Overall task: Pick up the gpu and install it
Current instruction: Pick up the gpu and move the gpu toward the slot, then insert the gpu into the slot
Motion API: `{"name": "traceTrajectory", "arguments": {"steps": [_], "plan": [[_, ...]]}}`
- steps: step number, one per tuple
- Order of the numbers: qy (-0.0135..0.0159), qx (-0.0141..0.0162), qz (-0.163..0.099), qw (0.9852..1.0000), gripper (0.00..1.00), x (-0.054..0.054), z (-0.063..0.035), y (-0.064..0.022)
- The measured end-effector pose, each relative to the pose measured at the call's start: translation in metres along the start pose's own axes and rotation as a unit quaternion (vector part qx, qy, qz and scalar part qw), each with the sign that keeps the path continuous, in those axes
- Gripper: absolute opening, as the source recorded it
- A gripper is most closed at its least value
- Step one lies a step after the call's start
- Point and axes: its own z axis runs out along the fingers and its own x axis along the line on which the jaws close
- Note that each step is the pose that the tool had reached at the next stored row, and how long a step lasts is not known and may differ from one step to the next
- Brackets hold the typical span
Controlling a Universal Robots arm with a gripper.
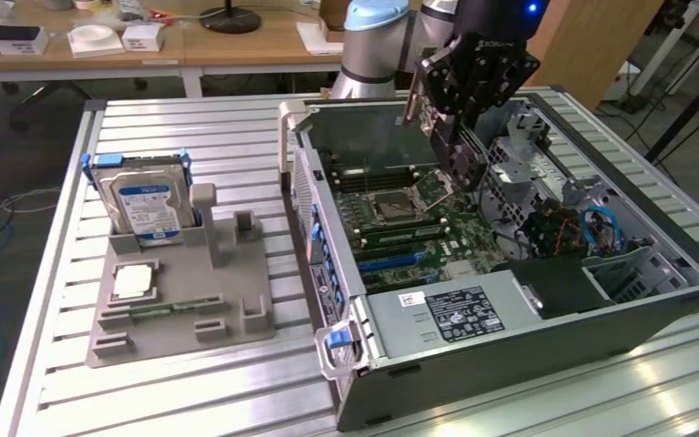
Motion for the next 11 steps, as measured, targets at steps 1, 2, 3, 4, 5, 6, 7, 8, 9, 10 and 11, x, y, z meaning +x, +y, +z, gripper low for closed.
{"name": "traceTrajectory", "arguments": {"steps": [1, 2, 3, 4, 5, 6, 7, 8, 9, 10, 11], "plan": [[0.0, 0.0, -0.001, 1.0, 0.26, -0.0016, 0.0, -0.0001], [0.0, 0.0, -0.001, 1.0, 0.26, -0.0023, 0.0001, -0.0002], [0.0, -0.0001, -0.001, 1.0, 0.26, -0.0026, 0.0001, -0.0002], [0.0, -0.0001, -0.001, 1.0, 0.26, -0.0027, 0.0001, -0.0002], [0.0, -0.0001, -0.002, 1.0, 0.26, -0.0039, 0.0001, -0.0002], [0.0, -0.0001, -0.002, 1.0, 0.26, -0.0049, 0.0002, -0.0003], [0.0, -0.0001, -0.002, 1.0, 0.26, -0.0049, 0.0002, -0.0003], [0.0, -0.0001, -0.002, 1.0, 0.26, -0.005, 0.0002, -0.0003], [0.0, -0.0001, -0.002, 1.0, 0.26, -0.005, 0.0001, -0.0003], [0.0, -0.0001, -0.002, 1.0, 0.26, -0.0051, 0.0002, -0.0003], [0.0, -0.0001, -0.002, 1.0, 0.26, -0.0051, 0.0002, -0.0003]]}}
